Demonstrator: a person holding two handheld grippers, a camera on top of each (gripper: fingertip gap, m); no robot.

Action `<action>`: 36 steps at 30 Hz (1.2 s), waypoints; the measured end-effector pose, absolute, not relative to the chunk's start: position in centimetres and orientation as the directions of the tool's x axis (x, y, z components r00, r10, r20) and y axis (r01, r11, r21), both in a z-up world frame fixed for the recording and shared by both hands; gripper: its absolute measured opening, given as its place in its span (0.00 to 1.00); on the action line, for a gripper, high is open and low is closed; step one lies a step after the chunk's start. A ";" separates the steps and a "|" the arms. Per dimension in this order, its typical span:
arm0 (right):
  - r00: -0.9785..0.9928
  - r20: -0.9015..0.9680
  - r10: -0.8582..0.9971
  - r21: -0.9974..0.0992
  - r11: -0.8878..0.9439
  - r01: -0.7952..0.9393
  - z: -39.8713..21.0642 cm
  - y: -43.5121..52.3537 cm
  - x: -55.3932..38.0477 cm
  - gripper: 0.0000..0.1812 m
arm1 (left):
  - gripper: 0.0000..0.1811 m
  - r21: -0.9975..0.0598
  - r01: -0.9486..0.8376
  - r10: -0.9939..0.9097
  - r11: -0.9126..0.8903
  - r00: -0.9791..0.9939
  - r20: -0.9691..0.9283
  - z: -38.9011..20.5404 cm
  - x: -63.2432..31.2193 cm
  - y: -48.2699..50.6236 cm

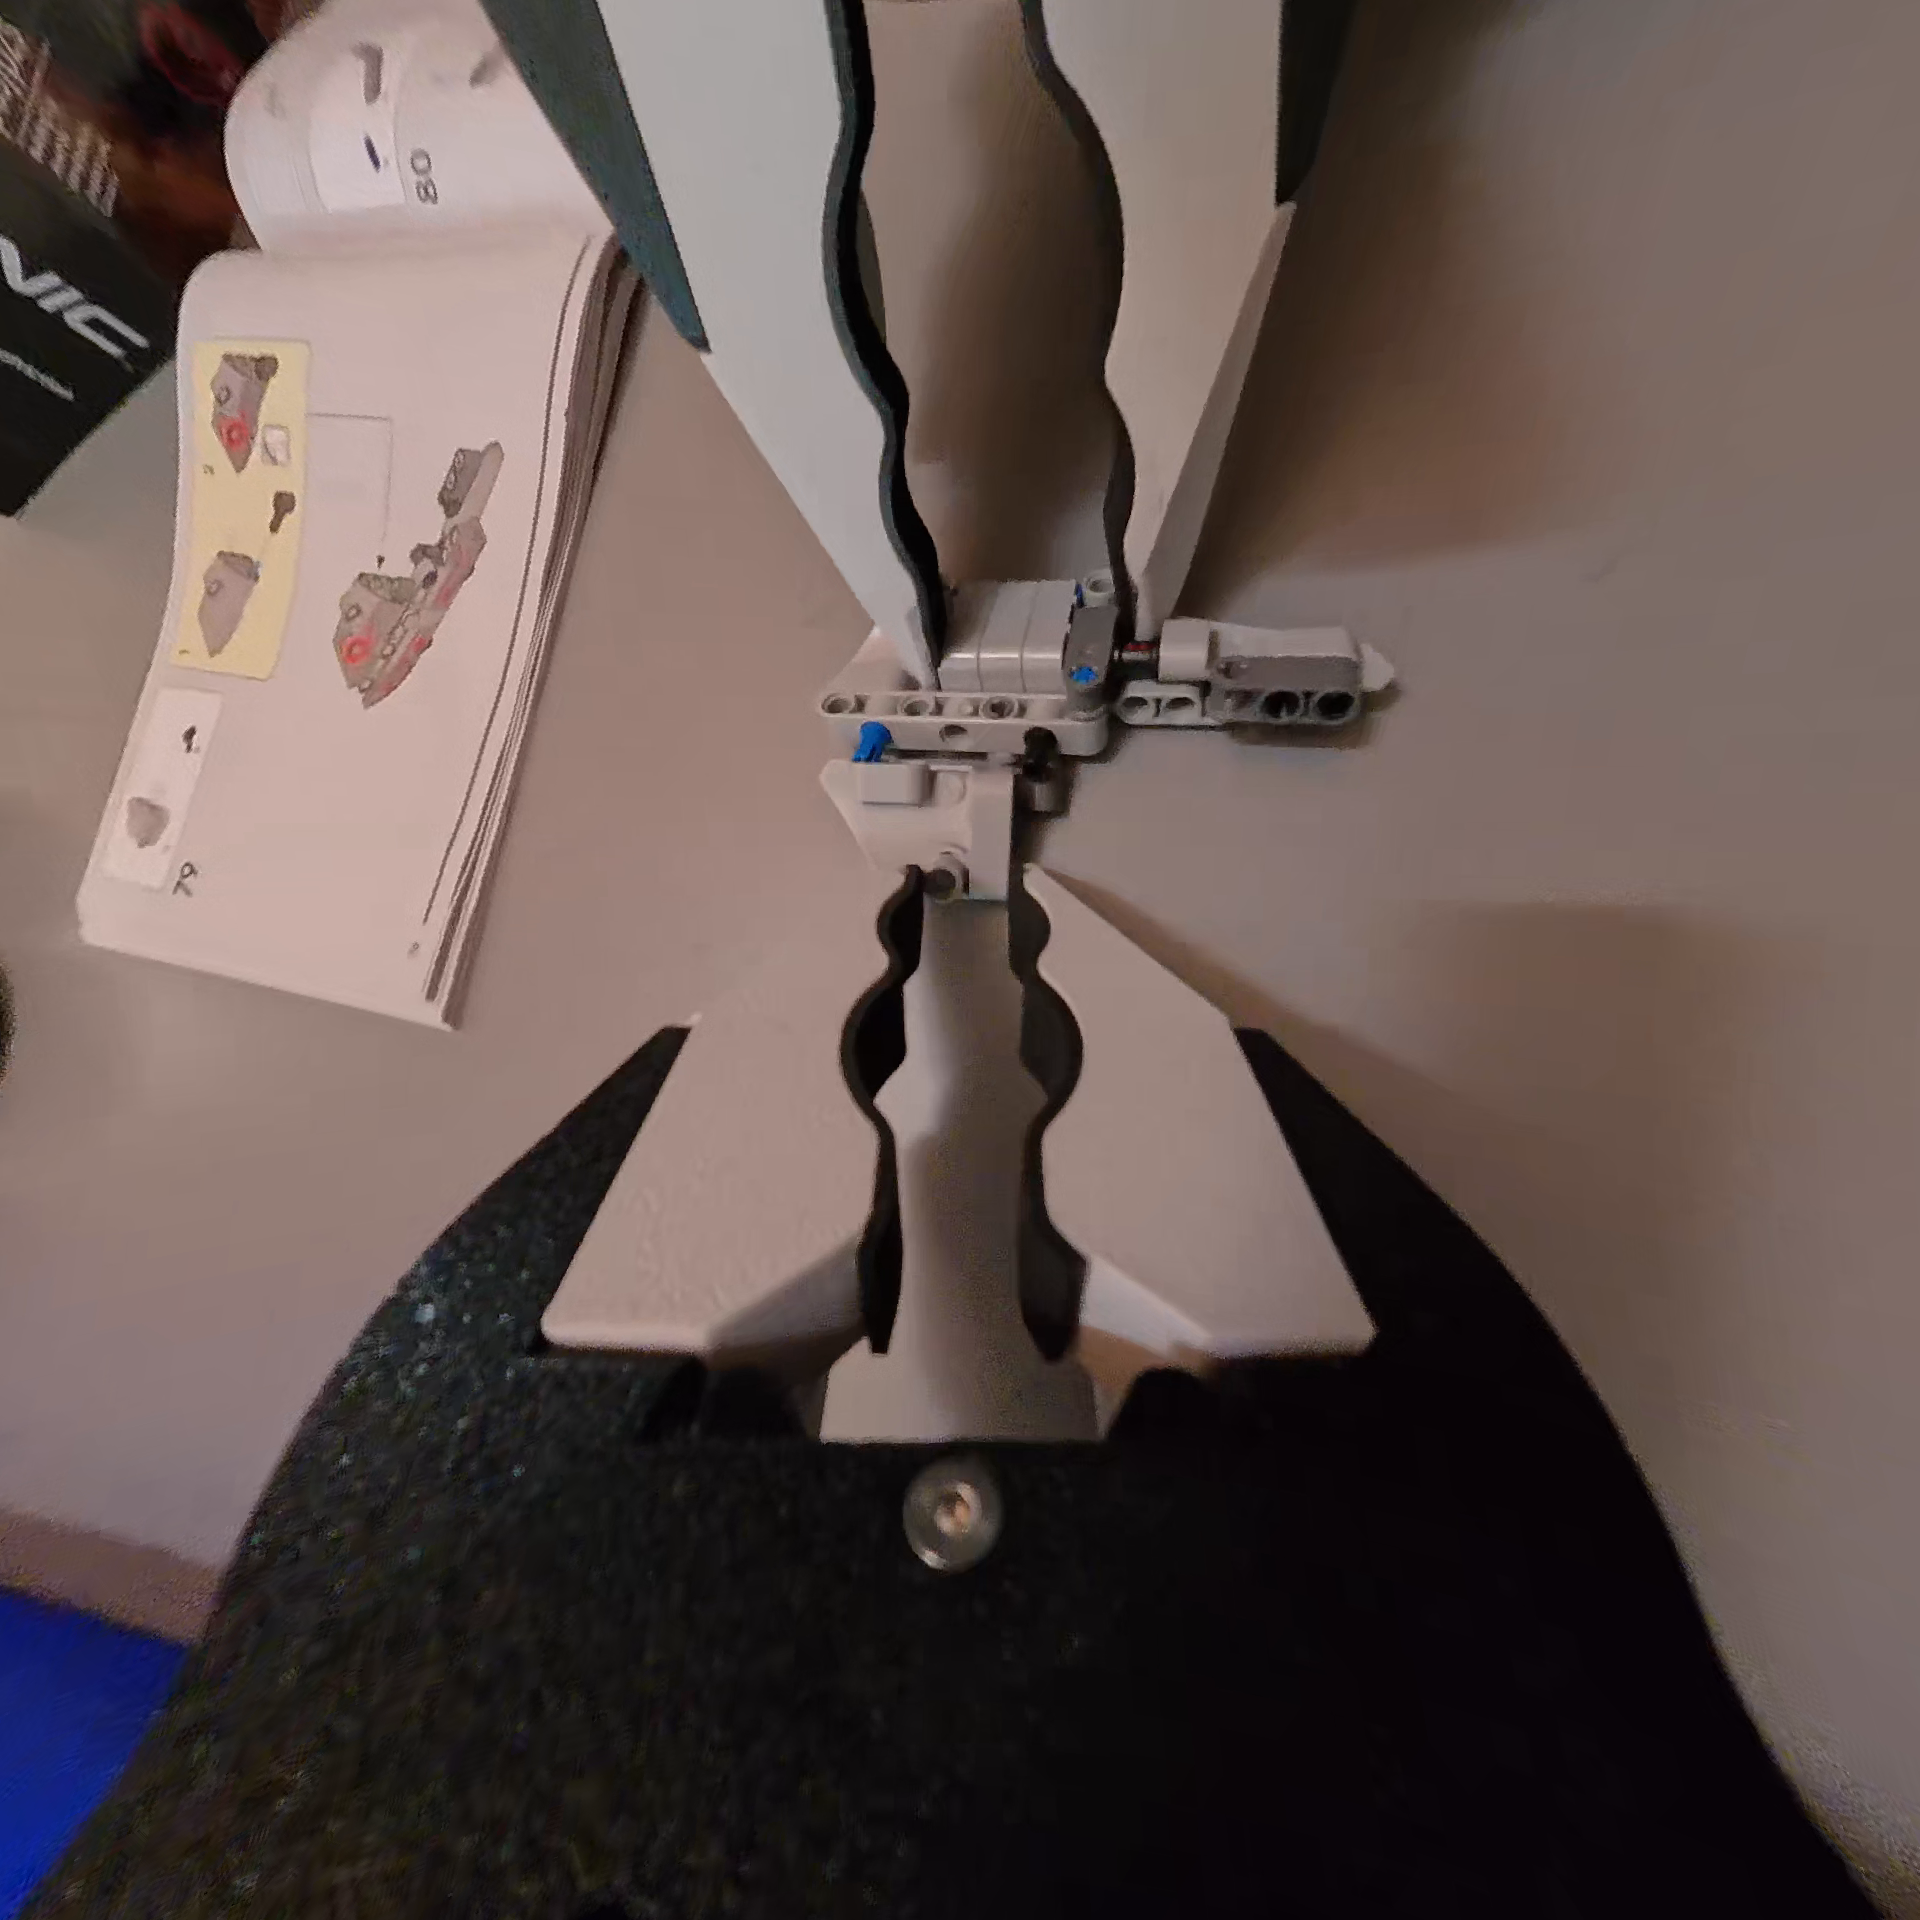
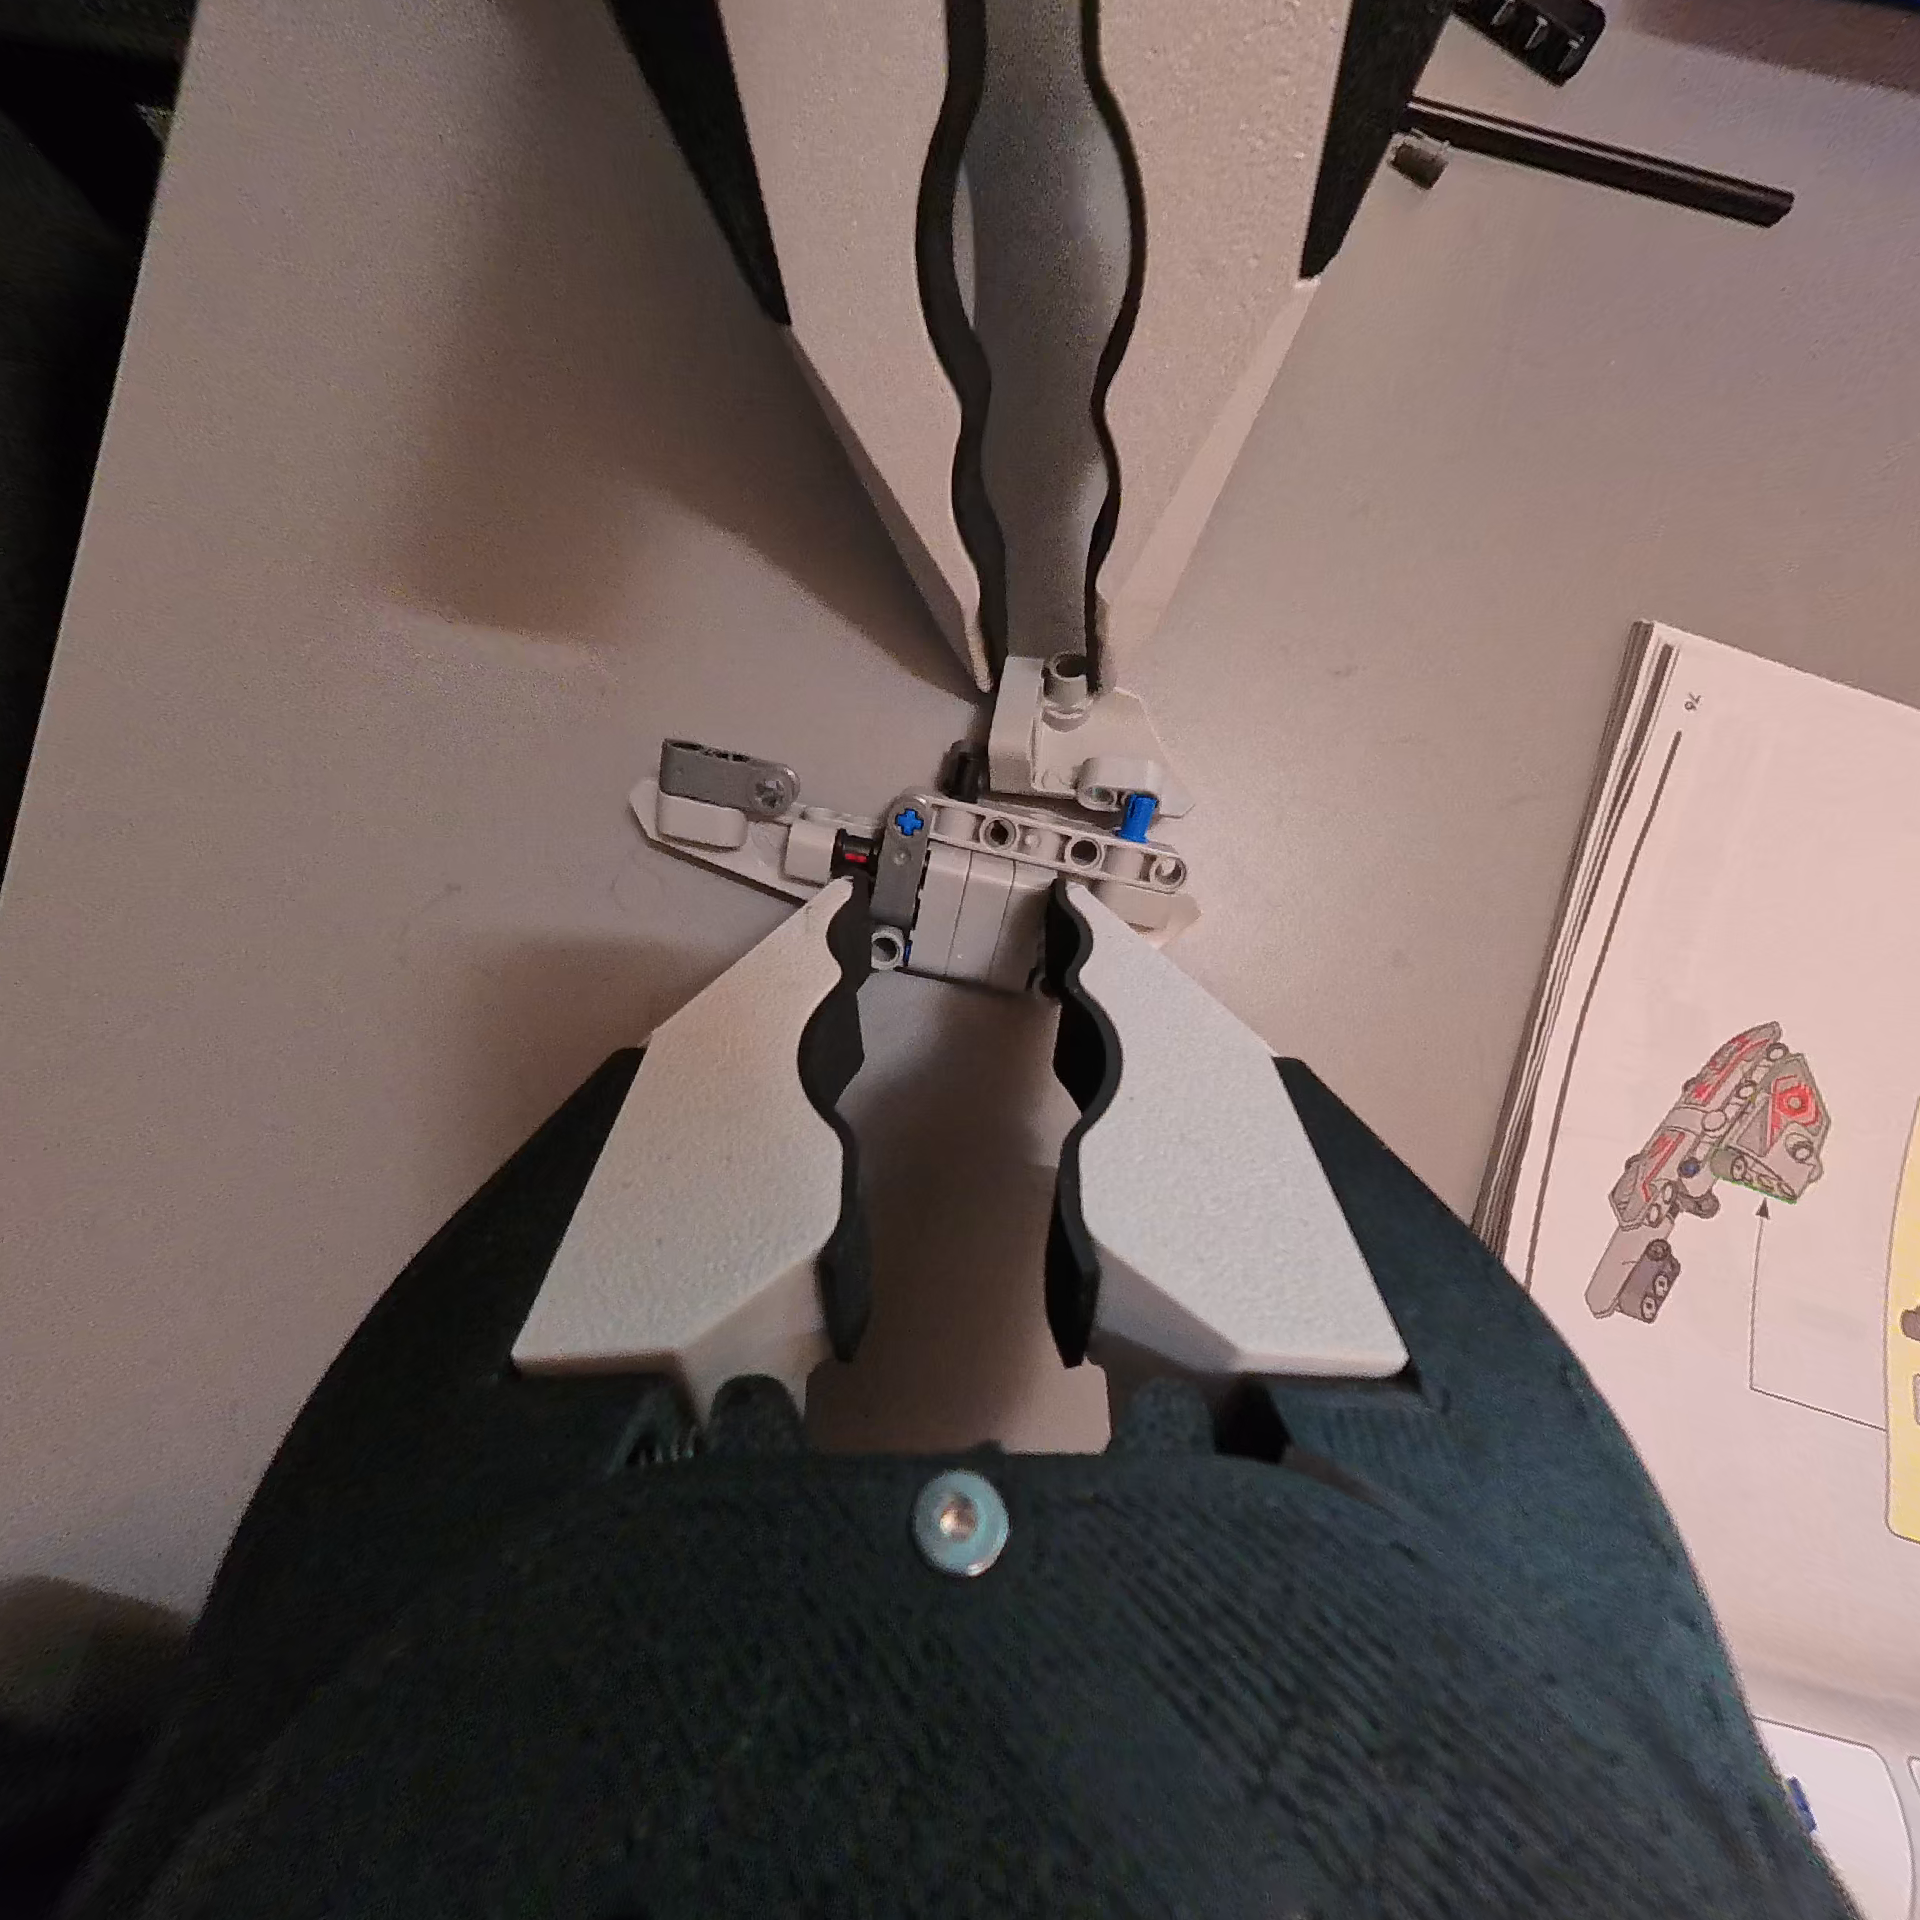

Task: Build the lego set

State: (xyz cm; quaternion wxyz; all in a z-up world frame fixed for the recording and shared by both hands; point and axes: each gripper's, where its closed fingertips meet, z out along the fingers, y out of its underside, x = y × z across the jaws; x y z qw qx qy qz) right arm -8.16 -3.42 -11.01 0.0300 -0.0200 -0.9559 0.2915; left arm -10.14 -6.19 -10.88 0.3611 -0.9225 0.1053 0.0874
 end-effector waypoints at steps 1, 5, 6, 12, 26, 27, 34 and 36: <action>-0.997 0.047 0.054 -0.558 0.830 0.018 -11.0 -3.4 -8.2 0.18 | 0.07 -0.674 -0.265 -0.139 -0.689 0.962 -0.235 -10.9 -10.2 -6.1; -0.998 0.047 0.049 -0.554 0.832 0.015 -11.0 -3.4 -8.2 0.18 | 0.08 -0.715 -0.339 -0.186 -0.611 0.940 -0.287 -10.8 -10.0 -5.9; -0.998 0.047 0.048 -0.556 0.831 0.014 -11.0 -3.4 -8.2 0.18 | 0.09 -0.713 -0.356 -0.188 -0.604 0.933 -0.307 -10.8 -10.0 -5.9; -0.998 0.033 0.050 -0.562 0.827 0.023 -11.0 -3.4 -8.2 0.18 | 0.04 -0.724 -0.386 -0.197 -0.572 0.921 -0.335 -10.3 -9.7 -5.6; -0.997 0.047 0.064 -0.535 0.844 0.029 -11.0 -3.5 -8.3 0.18 | 0.03 -0.610 -0.332 -0.201 -0.719 0.940 -0.274 -10.5 -9.7 -5.7; -0.997 0.049 0.064 -0.535 0.845 0.028 -11.0 -3.5 -8.3 0.18 | 0.03 -0.591 -0.340 -0.212 -0.731 0.937 -0.277 -10.4 -9.7 -5.8; -0.996 0.036 0.077 -0.552 0.833 0.044 -11.0 -3.6 -8.5 0.18 | 0.03 -0.560 -0.374 -0.249 -0.740 0.925 -0.289 -9.8 -10.3 -6.1; -0.996 0.037 0.078 -0.553 0.832 0.044 -11.0 -3.6 -8.5 0.18 | 0.03 -0.558 -0.383 -0.263 -0.736 0.921 -0.286 -9.4 -10.3 -6.0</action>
